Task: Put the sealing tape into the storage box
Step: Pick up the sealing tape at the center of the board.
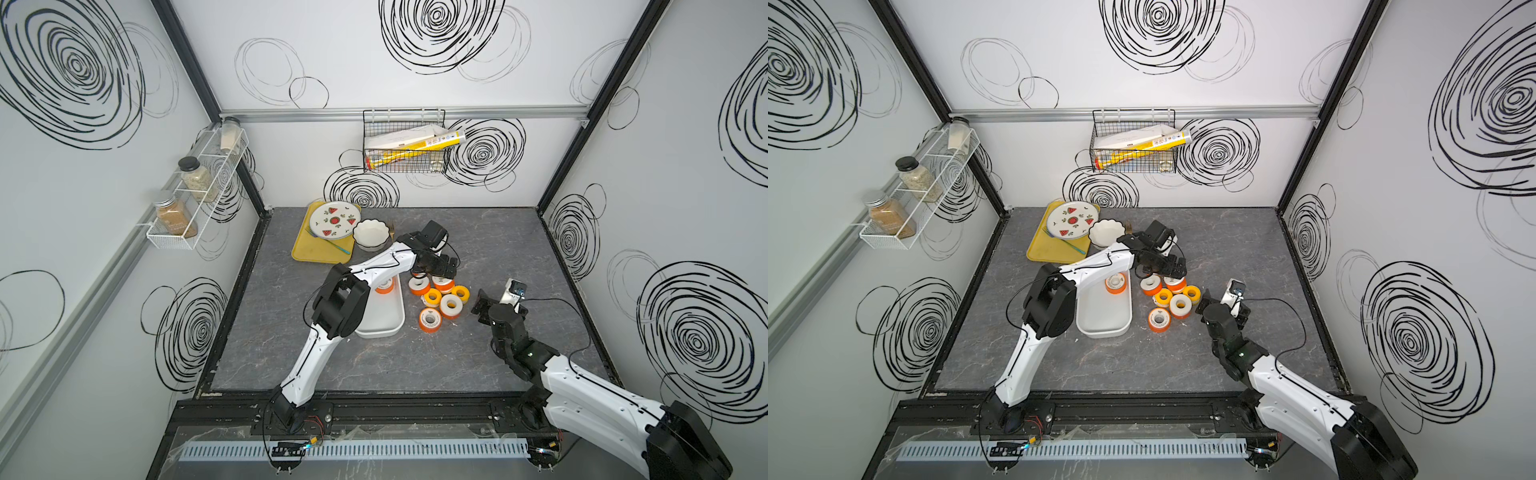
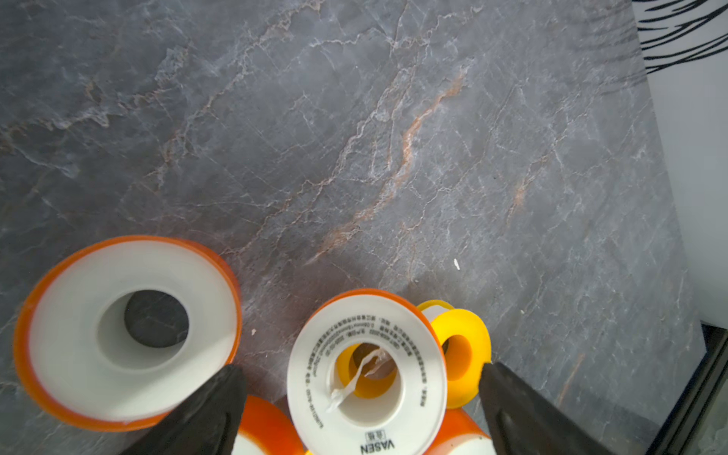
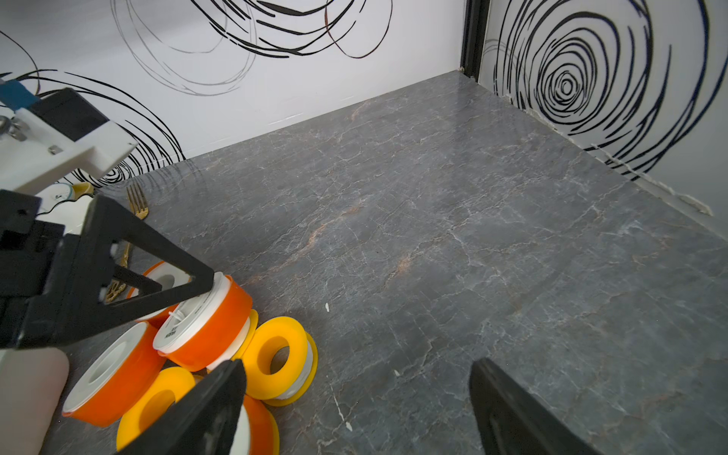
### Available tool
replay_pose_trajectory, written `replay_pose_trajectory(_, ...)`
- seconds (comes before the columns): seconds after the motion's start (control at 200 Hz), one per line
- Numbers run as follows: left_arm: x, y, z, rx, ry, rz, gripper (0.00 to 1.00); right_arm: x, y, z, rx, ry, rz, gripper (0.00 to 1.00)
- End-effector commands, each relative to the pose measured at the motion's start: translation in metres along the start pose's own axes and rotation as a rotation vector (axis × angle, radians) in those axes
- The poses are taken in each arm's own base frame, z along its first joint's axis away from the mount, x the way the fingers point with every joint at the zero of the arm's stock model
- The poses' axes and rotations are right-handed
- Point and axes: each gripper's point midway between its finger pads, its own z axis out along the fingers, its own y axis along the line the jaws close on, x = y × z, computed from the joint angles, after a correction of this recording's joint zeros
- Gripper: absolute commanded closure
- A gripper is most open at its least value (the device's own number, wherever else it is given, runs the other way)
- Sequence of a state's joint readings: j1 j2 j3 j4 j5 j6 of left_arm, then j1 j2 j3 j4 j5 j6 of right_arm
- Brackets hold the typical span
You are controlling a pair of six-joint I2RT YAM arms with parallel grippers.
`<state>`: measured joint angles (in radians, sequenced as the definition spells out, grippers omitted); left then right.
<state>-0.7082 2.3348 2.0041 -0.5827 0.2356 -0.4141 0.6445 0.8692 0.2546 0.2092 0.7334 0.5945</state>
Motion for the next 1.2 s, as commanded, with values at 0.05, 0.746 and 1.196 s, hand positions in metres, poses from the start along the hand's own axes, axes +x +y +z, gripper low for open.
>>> replay_pose_trajectory(0.05, 0.004, -0.002, 0.014, 0.001, 0.016, -0.003, 0.01, -0.006, 0.001, 0.001, 0.009, -0.008, -0.001, 0.06)
replay_pose_trajectory(0.746, 0.014, -0.004, 0.030, -0.009, 0.047, -0.007, 0.14, -0.006, 0.003, 0.001, 0.008, -0.003, -0.008, 0.06)
replay_pose_trajectory(1.196, 0.024, 0.003, 0.035, -0.042, 0.077, -0.012, 0.12, -0.006, 0.003, 0.001, 0.007, -0.003, -0.008, 0.06)
